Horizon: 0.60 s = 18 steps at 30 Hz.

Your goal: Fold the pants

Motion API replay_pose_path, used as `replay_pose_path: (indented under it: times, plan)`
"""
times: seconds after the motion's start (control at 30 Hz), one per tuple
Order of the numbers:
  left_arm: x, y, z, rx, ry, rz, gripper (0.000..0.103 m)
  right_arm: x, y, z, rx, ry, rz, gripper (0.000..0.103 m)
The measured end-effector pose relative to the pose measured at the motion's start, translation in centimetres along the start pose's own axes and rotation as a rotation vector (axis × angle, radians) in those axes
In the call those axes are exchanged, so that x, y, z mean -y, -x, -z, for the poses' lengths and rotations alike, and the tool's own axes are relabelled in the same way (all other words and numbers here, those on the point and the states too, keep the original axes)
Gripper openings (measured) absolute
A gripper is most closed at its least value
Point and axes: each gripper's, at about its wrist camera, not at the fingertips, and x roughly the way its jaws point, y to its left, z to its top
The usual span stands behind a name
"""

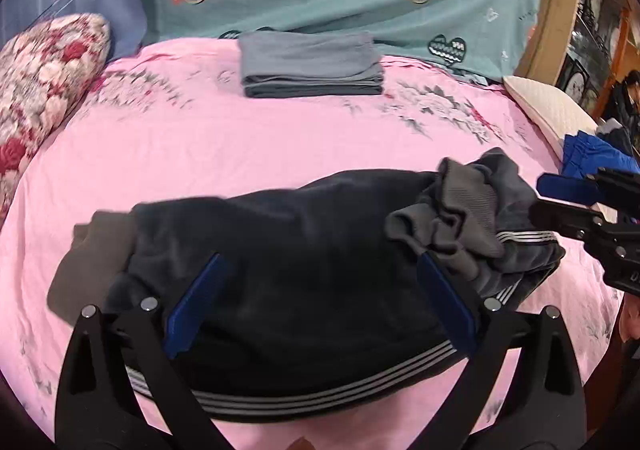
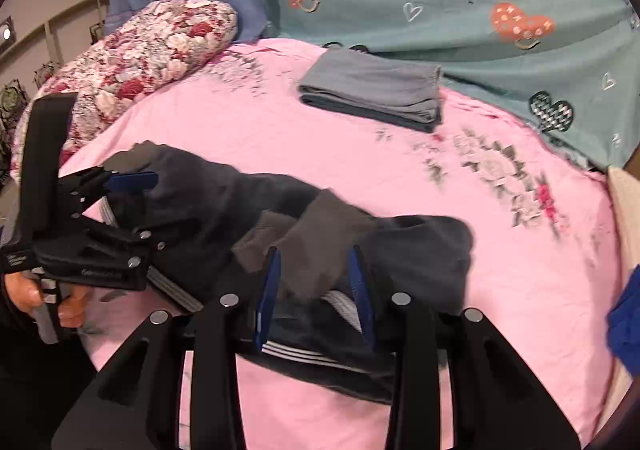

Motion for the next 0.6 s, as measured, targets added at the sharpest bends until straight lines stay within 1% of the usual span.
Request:
replay_pose_path:
  times: [0.07,0.13,0.17,0.2,0.23,0.27,0.3,0.33,0.37,0.4,0.43,0.47,0.5,0.57,0.6]
  plan:
    - [1.4,-0.7,-0.3,0.006,-0.036,-0.010,0.098,-0.7,-1.0,0.1,-0.037,0.053,0.013,0.036]
    - [2.7,-2.5,-0.3,-0.011,-0.084,-0.074,0.098,-1.8,-2.7,0.2,-0.079,0.129,0.043,0.036]
    - [2.9,-3.7,-0.1,-0.041,-0.094,-0.111,0.098,-2.3,-3.5,0.4,-0.100,0.158,0.046,0.036]
    - [2.6,-5.0,0.2,-0.094,-0.088,-0.131,0.098,-2.9,-4.4,0.7,-0.123,0.194,0.052,0.035]
    - [2.0,-6.3,0.7,-0.150,-0.063,-0.128,0.098,-3.3,-5.2,0.8,-0.137,0.224,0.077,0.036]
    - [1.7,-6.6,0.8,-0.162,-0.056,-0.123,0.098,-3.5,-6.0,1.1,-0.154,0.245,0.100,0.036]
    - [1.6,-6.6,0.8,-0.161,-0.060,-0.127,0.098,-3.6,-6.7,1.4,-0.171,0.252,0.102,0.035]
    - [1.8,-6.5,0.7,-0.157,-0.071,-0.134,0.098,-3.4,-7.1,1.5,-0.180,0.249,0.103,0.032]
    - [2.0,-6.4,0.7,-0.152,-0.079,-0.138,0.098,-3.2,-7.4,1.4,-0.189,0.233,0.103,0.017]
    - [2.1,-6.4,0.7,-0.153,-0.083,-0.141,0.098,-2.7,-7.2,1.0,-0.184,0.194,0.096,0.011]
    - [2.0,-6.5,0.7,-0.153,-0.081,-0.140,0.098,-2.2,-6.7,0.5,-0.172,0.148,0.074,0.007]
    - [1.9,-6.5,0.7,-0.153,-0.078,-0.138,0.098,-1.5,-5.8,0.0,-0.146,0.101,0.051,0.007]
    - [1.9,-6.5,0.7,-0.152,-0.075,-0.135,0.098,-1.1,-4.9,-0.6,-0.117,0.081,0.040,0.006]
    - [1.9,-6.5,0.7,-0.150,-0.076,-0.135,0.098,-0.9,-3.3,-1.3,-0.083,0.066,0.011,0.006]
    - [1.9,-6.5,0.7,-0.149,-0.076,-0.136,0.098,-1.3,-2.2,-1.7,-0.061,0.078,-0.027,0.006]
